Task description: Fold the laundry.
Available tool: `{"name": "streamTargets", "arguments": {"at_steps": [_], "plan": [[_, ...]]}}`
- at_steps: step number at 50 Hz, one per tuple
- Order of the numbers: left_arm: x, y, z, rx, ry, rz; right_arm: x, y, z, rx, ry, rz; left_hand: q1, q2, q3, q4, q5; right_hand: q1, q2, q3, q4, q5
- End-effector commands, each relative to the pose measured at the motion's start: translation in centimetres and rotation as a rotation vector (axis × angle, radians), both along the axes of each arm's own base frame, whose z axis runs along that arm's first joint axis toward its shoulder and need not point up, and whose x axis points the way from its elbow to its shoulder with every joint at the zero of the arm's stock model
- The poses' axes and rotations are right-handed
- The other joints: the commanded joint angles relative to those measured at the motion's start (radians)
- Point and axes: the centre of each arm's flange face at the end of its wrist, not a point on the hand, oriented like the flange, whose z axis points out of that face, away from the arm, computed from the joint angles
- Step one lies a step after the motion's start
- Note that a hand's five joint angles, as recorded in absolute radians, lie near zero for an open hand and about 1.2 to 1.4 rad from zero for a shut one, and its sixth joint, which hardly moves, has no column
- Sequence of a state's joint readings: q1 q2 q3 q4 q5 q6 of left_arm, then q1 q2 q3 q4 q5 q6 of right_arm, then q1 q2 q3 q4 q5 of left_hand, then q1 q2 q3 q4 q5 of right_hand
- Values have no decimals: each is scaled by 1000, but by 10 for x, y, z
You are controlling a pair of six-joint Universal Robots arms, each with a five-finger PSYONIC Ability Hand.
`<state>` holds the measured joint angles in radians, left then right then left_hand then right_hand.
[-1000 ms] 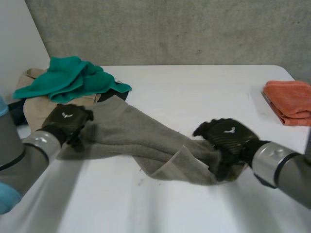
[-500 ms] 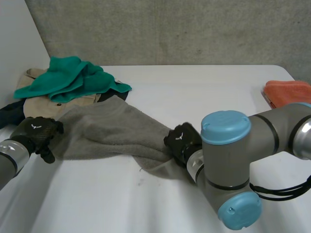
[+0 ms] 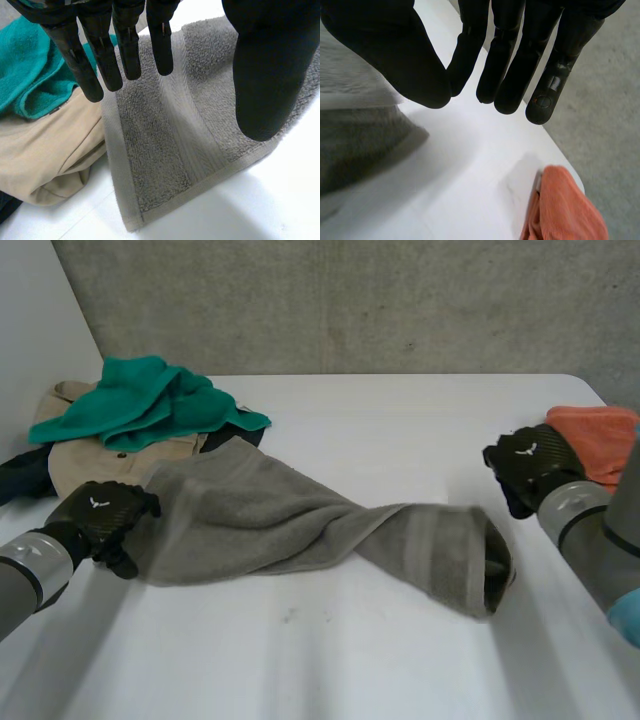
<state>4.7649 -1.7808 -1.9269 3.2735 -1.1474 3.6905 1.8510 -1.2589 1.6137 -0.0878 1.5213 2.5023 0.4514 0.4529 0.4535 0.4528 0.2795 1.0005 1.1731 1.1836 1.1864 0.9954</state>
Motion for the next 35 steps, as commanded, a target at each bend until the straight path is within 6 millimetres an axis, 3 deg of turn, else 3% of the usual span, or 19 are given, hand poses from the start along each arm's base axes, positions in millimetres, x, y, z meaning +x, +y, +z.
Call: {"name": "streamTargets", "arguments": {"at_steps": [1, 11, 15, 19, 26, 30, 35], "plan": [[-1, 0, -1, 6, 2, -6, -5, 0, -9, 23, -1, -1, 56, 54, 54, 54, 53, 396, 223, 213, 210, 226], [-6, 9, -7, 26, -8, -32, -17, -16, -6, -21, -28, -48, 79, 78, 77, 78, 77, 396, 223, 213, 210, 226], [-2, 7, -7, 4, -58, -39, -14, -8, -4, 12, -73, -32, 76, 75, 74, 75, 74, -429, -602, -612, -615, -599], [5, 4, -9, -18, -133, -46, -10, 3, 10, 87, -142, -5, 76, 75, 74, 75, 74, -609, -782, -792, -795, -779], [9, -2, -25, 8, -195, -70, 1, 21, 8, 304, -210, 50, 79, 78, 77, 78, 77, -666, -839, -849, -852, -836], [9, -5, -33, 29, -193, -78, 24, 28, 1, 303, -196, 112, 94, 92, 92, 92, 91, -651, -824, -834, -837, -821], [9, -10, -41, 43, -192, -81, 28, 24, -2, 266, -188, 93, 150, 148, 147, 148, 147, -640, -812, -823, -825, -809]]}}
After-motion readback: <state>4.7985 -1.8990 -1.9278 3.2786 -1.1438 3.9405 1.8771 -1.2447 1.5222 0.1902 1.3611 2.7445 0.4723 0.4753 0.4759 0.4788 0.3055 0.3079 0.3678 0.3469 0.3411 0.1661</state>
